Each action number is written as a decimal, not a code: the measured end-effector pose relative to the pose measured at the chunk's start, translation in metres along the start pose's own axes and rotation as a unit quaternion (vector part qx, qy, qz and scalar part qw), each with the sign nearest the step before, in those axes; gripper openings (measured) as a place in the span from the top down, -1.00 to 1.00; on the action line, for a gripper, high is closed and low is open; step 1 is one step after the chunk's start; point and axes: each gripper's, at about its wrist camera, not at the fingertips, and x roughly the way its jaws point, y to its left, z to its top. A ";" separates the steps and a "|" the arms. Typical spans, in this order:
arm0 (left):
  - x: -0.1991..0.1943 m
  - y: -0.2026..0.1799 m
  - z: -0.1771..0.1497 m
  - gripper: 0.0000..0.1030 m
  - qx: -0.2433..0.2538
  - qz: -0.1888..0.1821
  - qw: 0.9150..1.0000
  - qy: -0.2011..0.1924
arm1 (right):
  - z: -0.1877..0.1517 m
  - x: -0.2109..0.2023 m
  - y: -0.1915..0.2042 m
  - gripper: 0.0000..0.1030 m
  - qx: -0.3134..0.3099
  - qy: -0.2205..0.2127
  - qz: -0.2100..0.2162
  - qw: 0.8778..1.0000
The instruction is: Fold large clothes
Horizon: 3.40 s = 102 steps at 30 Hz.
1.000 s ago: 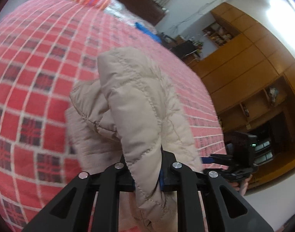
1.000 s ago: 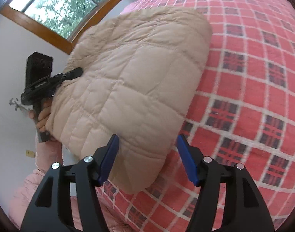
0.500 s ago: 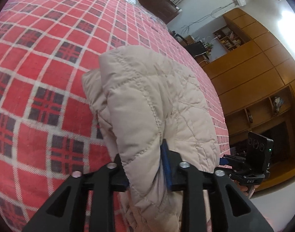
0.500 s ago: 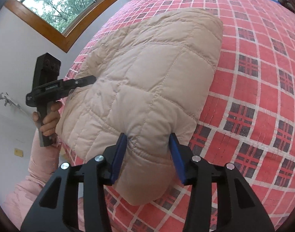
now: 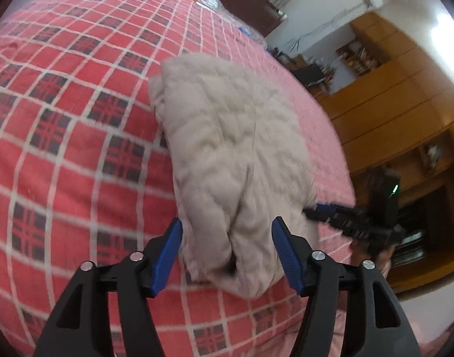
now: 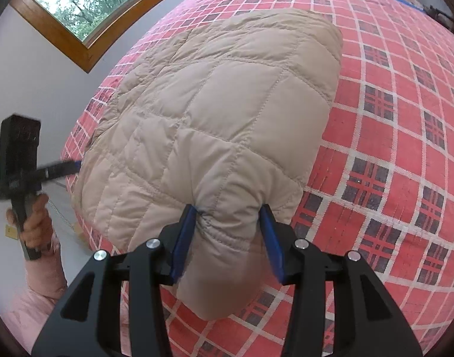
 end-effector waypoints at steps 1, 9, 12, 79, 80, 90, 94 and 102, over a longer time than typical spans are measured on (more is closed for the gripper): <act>0.004 -0.003 -0.005 -0.22 0.002 0.003 1.000 0.009 | -0.001 0.000 0.001 0.13 0.000 0.000 -0.001 1.000; 0.020 -0.009 -0.014 0.35 0.011 0.026 0.999 0.019 | -0.005 -0.004 0.007 0.13 -0.011 -0.013 -0.023 1.000; 0.016 -0.007 -0.014 0.54 0.011 0.017 1.000 0.017 | -0.007 -0.007 0.011 0.12 -0.019 -0.021 -0.028 0.999; 0.033 0.045 0.078 0.52 -0.017 -0.005 1.000 -0.003 | -0.021 -0.002 0.022 -0.10 -0.047 -0.020 -0.039 0.998; 0.028 0.047 0.076 0.52 -0.019 -0.010 1.000 -0.004 | -0.021 -0.004 0.022 -0.10 -0.047 -0.021 -0.039 0.998; -0.007 0.080 0.051 -0.34 -0.036 -0.013 0.999 -0.033 | -0.027 -0.020 0.031 -0.11 -0.067 -0.046 -0.058 0.995; -0.012 0.087 0.048 -0.63 -0.036 -0.022 0.998 -0.040 | -0.027 -0.024 0.030 -0.36 -0.065 -0.051 -0.054 0.995; 0.013 0.090 0.063 -0.72 -0.033 -0.028 0.999 -0.023 | -0.014 -0.034 0.004 -0.65 -0.013 -0.067 -0.007 0.998</act>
